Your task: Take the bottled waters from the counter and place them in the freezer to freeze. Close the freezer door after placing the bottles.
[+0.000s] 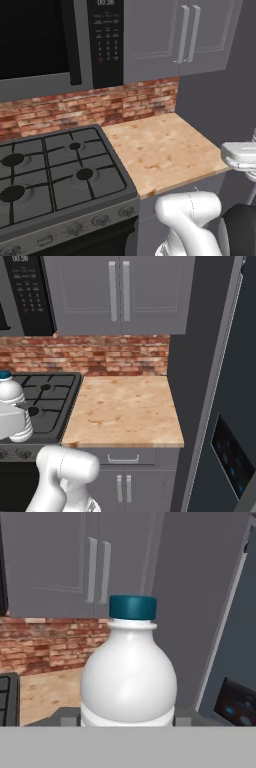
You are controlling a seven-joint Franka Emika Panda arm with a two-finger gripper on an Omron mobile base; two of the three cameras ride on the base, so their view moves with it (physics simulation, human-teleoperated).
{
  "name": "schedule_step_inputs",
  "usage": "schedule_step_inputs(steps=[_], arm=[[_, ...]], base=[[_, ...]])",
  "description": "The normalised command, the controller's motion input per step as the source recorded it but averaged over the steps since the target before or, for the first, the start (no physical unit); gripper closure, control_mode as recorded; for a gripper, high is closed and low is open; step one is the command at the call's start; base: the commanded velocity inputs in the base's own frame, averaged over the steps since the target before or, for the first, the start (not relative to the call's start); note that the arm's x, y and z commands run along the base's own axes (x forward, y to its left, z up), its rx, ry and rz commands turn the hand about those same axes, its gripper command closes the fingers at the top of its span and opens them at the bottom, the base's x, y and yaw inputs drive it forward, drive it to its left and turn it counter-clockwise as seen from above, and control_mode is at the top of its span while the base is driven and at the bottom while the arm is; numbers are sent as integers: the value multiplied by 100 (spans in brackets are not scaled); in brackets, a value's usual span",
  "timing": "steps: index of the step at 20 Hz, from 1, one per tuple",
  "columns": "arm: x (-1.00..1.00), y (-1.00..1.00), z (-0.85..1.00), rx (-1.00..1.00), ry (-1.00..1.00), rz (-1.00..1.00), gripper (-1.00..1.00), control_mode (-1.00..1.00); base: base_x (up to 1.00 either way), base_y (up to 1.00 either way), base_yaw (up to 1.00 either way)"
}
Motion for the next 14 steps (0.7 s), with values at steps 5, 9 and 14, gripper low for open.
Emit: schedule_step_inputs(steps=[5, 9, 14], arm=[[-26, 0, -28, -8, -10, 0, 100, -100], [-11, 0, -16, -1, -3, 0, 100, -100], [-2, 0, 0, 0, -3, 0, 100, -100]], base=[[0, 0, 0], [0, 0, 0], [0, 0, 0]])
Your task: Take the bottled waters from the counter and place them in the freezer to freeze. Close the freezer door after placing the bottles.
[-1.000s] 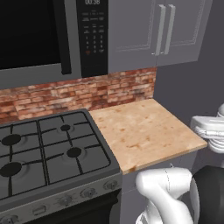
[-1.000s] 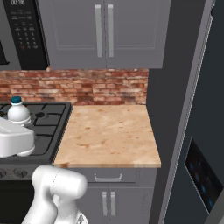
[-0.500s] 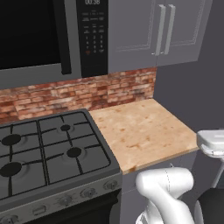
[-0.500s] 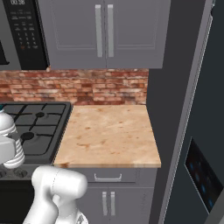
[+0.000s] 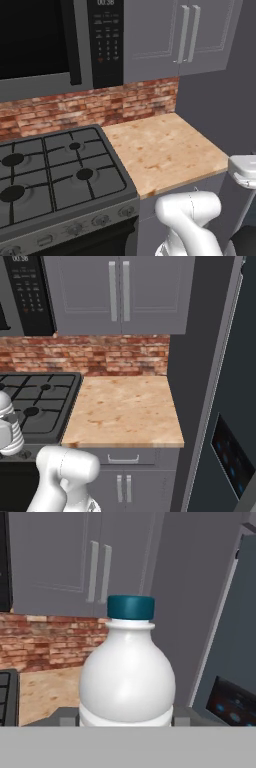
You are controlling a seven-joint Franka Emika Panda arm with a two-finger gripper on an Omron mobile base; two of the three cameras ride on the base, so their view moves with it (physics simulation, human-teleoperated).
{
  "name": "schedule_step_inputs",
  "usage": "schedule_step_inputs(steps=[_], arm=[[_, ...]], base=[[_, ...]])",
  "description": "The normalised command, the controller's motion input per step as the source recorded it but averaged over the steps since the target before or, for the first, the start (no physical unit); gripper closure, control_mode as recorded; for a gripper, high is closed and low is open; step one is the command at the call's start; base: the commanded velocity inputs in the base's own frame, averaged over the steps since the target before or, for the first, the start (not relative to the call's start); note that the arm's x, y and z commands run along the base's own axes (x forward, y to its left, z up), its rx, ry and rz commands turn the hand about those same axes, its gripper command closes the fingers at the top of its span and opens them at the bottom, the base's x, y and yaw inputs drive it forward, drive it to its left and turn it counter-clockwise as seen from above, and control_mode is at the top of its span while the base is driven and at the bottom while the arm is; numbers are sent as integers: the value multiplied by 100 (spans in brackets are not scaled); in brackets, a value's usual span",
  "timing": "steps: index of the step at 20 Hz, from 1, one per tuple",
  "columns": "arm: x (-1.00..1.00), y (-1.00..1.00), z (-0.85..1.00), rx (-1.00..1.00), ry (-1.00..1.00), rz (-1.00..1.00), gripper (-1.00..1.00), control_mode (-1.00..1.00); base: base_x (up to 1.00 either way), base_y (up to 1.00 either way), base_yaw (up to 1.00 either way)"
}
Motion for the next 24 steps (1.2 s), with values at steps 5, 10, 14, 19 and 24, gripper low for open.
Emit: schedule_step_inputs(steps=[5, 10, 14, 19, 24], arm=[[0, 0, 0, 0, 0, 0, 100, -100], [-12, 0, 0, 0, 0, 0, 100, -100], [0, 0, 0, 0, 0, 0, 100, 100], [0, 0, 0, 0, 0, 0, 100, 100], [0, 0, 0, 0, 0, 0, 100, 100]], base=[[0, 0, 0], [0, 0, 0], [-63, -1, -9], [-80, -10, -16], [-75, -27, -24]])
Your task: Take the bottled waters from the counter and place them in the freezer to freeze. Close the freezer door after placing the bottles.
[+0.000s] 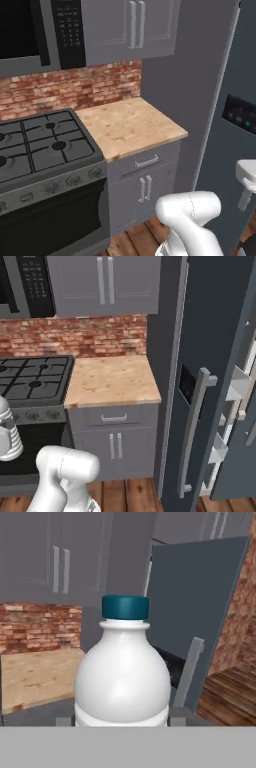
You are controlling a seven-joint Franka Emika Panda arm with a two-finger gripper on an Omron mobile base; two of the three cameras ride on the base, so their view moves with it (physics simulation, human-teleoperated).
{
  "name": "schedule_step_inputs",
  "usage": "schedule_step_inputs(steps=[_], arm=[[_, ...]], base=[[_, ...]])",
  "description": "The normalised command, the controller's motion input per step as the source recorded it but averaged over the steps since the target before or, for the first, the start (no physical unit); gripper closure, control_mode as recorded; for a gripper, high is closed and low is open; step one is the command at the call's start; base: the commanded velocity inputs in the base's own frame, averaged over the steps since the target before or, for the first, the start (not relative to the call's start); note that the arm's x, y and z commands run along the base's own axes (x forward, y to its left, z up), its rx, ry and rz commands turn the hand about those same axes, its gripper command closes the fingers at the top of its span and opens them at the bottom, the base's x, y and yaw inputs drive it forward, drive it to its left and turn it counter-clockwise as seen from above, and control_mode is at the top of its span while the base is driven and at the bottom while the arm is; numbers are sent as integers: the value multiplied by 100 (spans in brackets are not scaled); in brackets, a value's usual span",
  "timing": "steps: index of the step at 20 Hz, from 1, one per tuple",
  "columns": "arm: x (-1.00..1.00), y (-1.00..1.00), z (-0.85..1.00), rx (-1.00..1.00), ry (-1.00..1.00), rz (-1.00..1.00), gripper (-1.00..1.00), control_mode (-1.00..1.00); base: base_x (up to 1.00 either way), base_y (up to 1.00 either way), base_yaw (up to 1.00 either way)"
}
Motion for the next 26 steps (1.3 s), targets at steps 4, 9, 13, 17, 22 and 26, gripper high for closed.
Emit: schedule_step_inputs(steps=[4, 9, 13, 17, 22, 26], arm=[[0, 0, 0, 0, 0, 0, 100, 100], [0, 0, 0, 0, 0, 0, 100, 100], [0, 0, 0, 0, 0, 0, 100, 100], [0, 0, 0, 0, 0, 0, 100, 100], [0, 0, 0, 0, 0, 0, 100, 100], [0, 0, 0, 0, 0, 0, 100, 100]], base=[[-59, -39, -41], [-26, -39, -53], [-8, -37, -63], [-2, -38, -64], [0, -41, -61], [0, -45, -51]])
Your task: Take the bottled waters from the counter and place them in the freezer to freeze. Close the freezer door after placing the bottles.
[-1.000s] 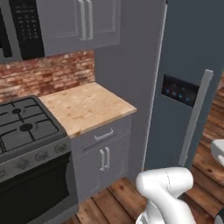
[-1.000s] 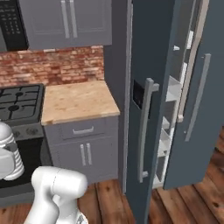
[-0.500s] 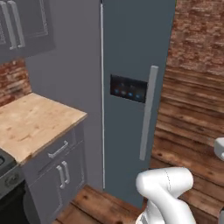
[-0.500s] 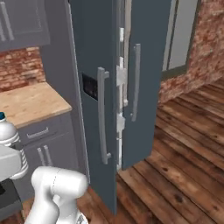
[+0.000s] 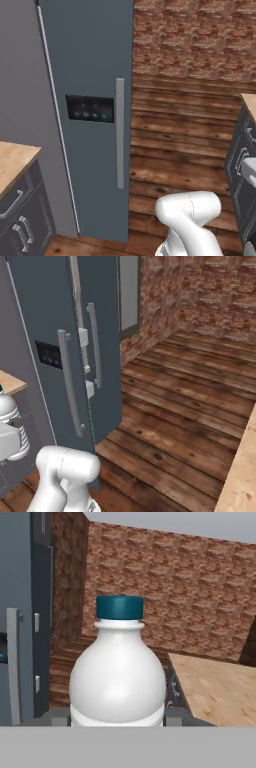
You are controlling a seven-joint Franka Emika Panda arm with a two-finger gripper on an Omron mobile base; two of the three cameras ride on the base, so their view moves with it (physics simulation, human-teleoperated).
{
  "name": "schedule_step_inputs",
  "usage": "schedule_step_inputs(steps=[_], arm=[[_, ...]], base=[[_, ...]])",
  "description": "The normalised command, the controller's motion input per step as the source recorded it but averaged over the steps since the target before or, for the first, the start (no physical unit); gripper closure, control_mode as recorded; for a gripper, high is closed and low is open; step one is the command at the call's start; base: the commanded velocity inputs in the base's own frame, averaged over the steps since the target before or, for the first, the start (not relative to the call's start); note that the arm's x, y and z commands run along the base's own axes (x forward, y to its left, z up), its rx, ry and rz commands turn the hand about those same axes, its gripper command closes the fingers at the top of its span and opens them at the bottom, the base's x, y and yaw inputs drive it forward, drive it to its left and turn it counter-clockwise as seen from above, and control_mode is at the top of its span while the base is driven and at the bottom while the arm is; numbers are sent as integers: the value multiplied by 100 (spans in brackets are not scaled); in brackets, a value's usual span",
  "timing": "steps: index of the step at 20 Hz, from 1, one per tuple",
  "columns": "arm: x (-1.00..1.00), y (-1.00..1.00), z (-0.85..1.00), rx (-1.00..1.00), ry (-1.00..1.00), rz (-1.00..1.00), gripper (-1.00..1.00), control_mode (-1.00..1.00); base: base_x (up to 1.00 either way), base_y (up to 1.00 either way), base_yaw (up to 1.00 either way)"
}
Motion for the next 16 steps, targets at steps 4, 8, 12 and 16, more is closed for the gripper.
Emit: schedule_step_inputs(steps=[4, 8, 12, 16], arm=[[0, 0, 0, 0, 0, 0, 100, 100], [0, 0, 0, 0, 0, 0, 100, 100], [0, 0, 0, 0, 0, 0, 100, 100], [0, 0, 0, 0, 0, 0, 100, 100]], base=[[0, -38, -33], [0, -42, -15], [4, -50, -5], [36, -47, -1]])
